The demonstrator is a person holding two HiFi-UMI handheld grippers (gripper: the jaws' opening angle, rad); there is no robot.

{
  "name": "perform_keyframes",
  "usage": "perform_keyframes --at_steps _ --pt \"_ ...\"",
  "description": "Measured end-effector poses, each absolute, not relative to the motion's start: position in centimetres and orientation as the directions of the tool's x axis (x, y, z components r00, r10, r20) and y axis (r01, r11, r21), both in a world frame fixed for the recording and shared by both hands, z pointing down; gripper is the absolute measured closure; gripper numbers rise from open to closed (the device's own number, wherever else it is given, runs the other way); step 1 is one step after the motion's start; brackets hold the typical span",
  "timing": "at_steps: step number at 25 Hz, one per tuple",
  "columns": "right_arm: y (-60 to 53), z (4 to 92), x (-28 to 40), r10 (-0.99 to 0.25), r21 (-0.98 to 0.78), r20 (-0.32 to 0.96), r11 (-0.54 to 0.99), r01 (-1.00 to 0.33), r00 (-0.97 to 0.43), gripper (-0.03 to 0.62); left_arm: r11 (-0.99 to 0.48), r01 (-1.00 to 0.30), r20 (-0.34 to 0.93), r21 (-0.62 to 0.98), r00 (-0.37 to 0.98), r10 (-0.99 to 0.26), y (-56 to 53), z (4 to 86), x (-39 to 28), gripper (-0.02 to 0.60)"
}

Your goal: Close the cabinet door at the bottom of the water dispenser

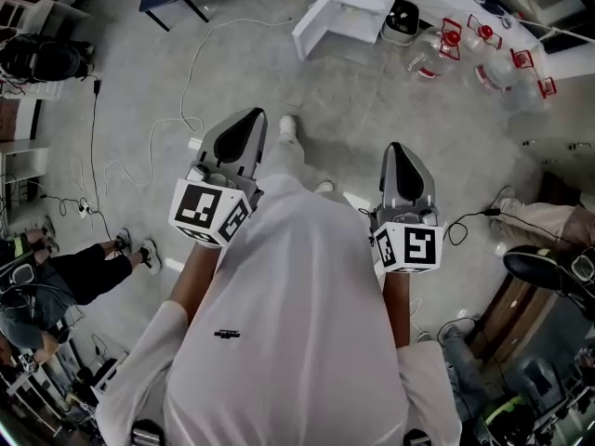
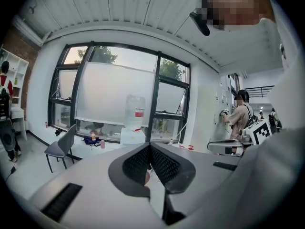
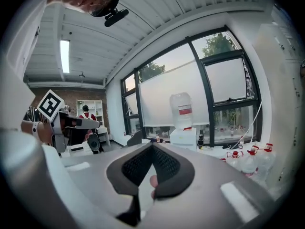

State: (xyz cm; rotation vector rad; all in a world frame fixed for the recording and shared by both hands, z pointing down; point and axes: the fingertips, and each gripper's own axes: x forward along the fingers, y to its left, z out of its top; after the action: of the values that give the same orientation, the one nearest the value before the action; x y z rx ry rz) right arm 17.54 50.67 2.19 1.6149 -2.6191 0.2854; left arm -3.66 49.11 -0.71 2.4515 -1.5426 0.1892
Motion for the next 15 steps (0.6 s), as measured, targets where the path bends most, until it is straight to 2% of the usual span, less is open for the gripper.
perform_keyframes --at_steps 7,15 --pt "43.1 3.7 16.3 -0.886 -0.155 0.170 0.407 -0.900 -0.431 0.585 -0.378 -0.909 0.254 0.175 0.413 -0.874 42.1 1.3 -5.6 0.580" --pt "27.8 3.4 11.8 -0.887 -0.132 0.182 0.405 -0.905 -0.424 0.585 -0.409 -0.887 0.267 0.214 0.456 -0.849 26.3 2.4 -9.1 0.580"
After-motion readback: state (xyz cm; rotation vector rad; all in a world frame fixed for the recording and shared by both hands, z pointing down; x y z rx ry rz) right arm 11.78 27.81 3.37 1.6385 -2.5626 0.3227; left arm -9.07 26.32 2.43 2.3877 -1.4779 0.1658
